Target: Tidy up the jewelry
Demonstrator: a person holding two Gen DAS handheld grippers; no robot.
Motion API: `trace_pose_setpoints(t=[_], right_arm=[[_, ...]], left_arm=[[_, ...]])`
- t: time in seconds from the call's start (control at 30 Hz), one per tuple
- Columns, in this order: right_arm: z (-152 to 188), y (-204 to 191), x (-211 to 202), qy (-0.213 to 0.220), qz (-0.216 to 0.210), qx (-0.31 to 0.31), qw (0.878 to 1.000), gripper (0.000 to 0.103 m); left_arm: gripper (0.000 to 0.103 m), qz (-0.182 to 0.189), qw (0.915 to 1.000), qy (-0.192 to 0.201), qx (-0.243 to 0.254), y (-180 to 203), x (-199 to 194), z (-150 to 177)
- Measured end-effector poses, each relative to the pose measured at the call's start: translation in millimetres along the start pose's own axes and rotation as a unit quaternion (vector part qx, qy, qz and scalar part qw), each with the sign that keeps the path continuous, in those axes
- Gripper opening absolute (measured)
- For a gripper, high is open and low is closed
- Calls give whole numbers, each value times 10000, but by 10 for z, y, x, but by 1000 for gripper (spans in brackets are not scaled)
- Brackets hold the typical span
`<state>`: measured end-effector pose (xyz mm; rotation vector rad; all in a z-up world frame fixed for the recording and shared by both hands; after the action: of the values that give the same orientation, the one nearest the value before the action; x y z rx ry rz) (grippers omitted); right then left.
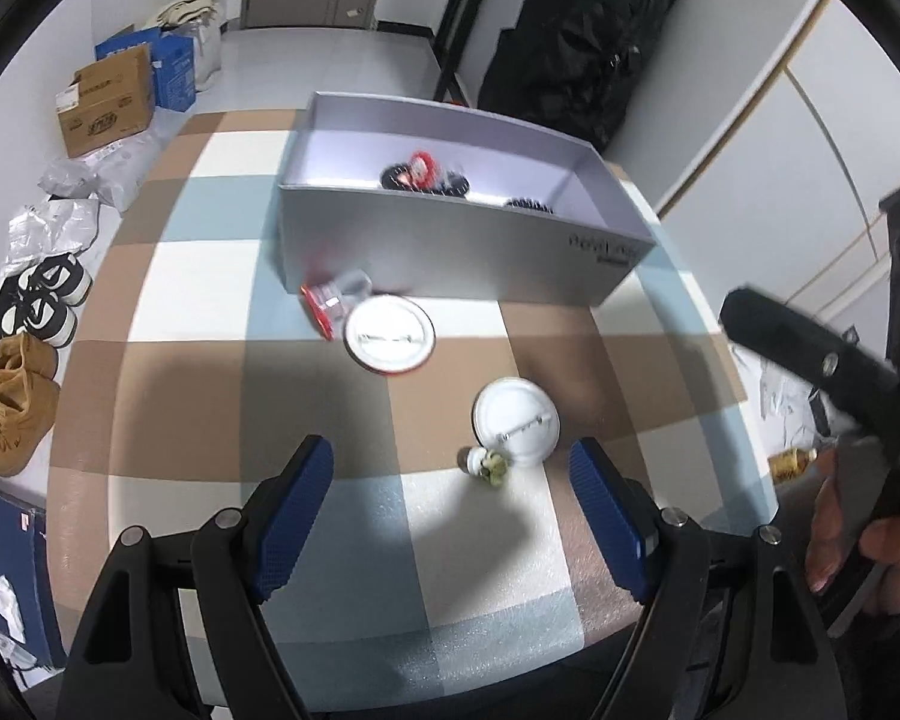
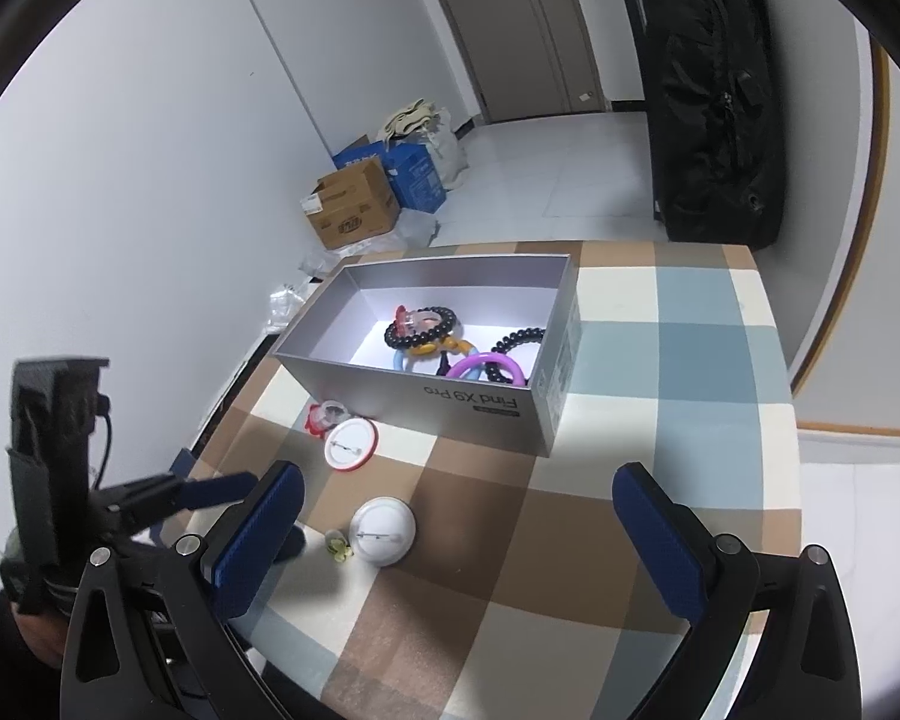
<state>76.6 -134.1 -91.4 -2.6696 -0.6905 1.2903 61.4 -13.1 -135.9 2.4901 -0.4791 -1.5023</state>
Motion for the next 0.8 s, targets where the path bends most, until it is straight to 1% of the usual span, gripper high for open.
trace_pose_setpoints(t=[0.07,0.13,0.17,0.2,0.23,0.27,0.3,0.37,0.47,0.63,0.67,0.7,0.8], right_arm=[[-5,14,-7,7,-7,33,10000,103],[-11,26,-14,19,-6,45,10000,103],[-16,31,-16,24,-6,46,10000,103],[-24,37,-21,37,-4,47,10000,103],[-33,44,-29,55,-4,57,10000,103],[-37,49,-35,65,-10,72,10000,103],[-40,57,-36,66,-21,97,9999,103],[-46,66,-38,63,-19,107,9999,103],[-53,68,-38,71,-36,117,9999,103],[-39,66,-30,36,-39,102,9999,103],[-38,71,-31,36,-32,106,9999,103],[-38,77,-34,39,-29,113,9999,103],[-40,101,-37,32,-25,177,9998,103]], left_arm=[[72,-22,9999,-93,104,31,37,27],[64,-33,9996,-240,149,37,102,64],[57,-23,9995,-281,159,41,118,80],[55,-53,9993,-315,207,53,136,97],[55,-95,9992,-269,269,56,129,91],[52,-126,9991,-254,329,67,124,91],[46,-131,9988,-265,381,84,128,98],[42,-164,9985,-268,457,100,129,110],[32,-166,9976,-292,601,139,136,116],[29,-198,9969,-291,701,125,135,101],[21,-170,9968,-305,716,132,133,108],[17,-171,9966,-312,744,136,136,111],[14,-185,9956,-325,857,174,142,131]])
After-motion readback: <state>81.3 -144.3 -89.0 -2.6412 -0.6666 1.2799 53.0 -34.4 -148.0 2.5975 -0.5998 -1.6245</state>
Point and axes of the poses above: each gripper's, at about its wrist camera, not at the fingertips, and x roughly the way its jaws point, y to its right, z to its underside, the point moved 8 cm from there along x, roughly the way its jaws point, and after that the axes turned 3 degrees about z, right-handed, at the moved point
